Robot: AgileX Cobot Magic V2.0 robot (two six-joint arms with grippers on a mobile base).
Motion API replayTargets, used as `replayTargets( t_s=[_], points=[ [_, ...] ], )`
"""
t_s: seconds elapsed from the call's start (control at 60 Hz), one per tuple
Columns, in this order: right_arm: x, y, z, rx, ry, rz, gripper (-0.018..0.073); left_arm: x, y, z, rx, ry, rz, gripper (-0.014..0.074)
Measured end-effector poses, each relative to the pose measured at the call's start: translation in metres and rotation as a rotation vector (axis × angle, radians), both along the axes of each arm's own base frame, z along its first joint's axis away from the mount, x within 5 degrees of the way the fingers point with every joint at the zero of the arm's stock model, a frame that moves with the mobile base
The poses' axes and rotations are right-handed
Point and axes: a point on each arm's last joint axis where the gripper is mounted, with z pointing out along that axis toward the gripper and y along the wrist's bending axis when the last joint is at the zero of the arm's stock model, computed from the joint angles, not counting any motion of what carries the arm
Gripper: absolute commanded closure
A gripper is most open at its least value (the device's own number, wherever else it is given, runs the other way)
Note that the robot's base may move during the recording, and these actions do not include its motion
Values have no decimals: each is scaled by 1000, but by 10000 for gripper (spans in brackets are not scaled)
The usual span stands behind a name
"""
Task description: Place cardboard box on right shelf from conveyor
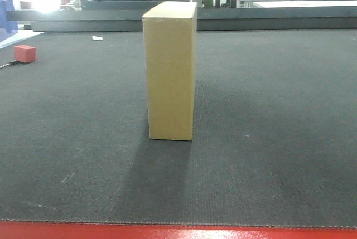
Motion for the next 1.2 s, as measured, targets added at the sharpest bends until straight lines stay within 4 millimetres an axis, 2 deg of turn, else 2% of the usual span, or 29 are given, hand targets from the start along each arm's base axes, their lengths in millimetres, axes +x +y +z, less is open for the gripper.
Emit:
replayTargets(
  t_s=[0.067, 0.2, 0.367, 0.75, 1.2],
  points=[
    [10, 10, 0, -11, 61, -55, -74, 0, 0, 0, 0, 0, 0, 713],
    [34, 27, -14, -72, 163, -212, -74, 0, 0, 0, 0, 0, 0, 713],
    [54, 43, -34, -120, 180, -353, -74, 0, 0, 0, 0, 0, 0, 713],
    [64, 65, -58, -110, 179, -406, -74, 0, 0, 0, 0, 0, 0, 712],
    [80, 66, -79, -139, 201, -451, -74, 0, 0, 0, 0, 0, 0, 713]
  ],
)
